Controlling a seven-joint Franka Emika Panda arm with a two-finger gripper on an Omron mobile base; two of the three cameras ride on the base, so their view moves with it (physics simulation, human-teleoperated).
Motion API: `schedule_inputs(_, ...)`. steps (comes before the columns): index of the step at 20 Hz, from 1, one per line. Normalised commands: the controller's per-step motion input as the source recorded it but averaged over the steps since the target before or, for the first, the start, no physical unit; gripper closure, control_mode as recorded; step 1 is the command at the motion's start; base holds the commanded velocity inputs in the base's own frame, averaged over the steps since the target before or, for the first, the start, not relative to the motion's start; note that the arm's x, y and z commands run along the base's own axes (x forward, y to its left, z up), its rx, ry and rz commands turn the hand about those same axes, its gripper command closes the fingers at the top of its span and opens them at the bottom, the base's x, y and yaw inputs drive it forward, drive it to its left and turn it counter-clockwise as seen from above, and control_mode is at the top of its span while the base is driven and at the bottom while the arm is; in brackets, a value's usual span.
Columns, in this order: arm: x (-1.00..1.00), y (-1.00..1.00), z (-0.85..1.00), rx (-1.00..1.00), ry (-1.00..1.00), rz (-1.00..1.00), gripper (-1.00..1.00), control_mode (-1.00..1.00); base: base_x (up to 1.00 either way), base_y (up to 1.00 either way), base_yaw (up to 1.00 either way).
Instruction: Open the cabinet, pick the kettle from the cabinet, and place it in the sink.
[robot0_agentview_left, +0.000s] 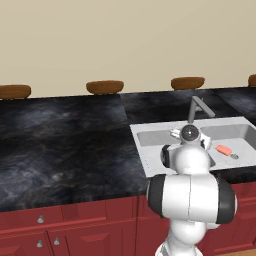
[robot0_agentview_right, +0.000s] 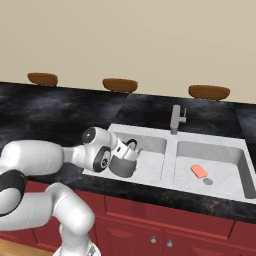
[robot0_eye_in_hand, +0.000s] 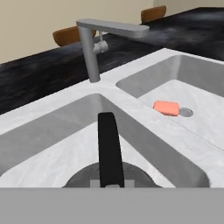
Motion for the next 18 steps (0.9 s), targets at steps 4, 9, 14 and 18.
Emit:
schedule_inputs(4,0.19,0.0,-0.06,0.0,0.0,0.0,1.0,-1.0,0.0,0.0,0.0)
schedule_inputs(9,0.18,0.0,-0.06,0.0,0.0,0.0,1.0,-1.0,0.0,0.0,0.0)
schedule_inputs(14,0.19,-0.05,-0.11,0.0,0.0,0.0,1.0,-1.0,0.0,0.0,0.0)
schedule_inputs(18,0.16,-0.11,-0.13,0.0,0.0,0.0,1.0,-1.0,0.0,0.0,0.0)
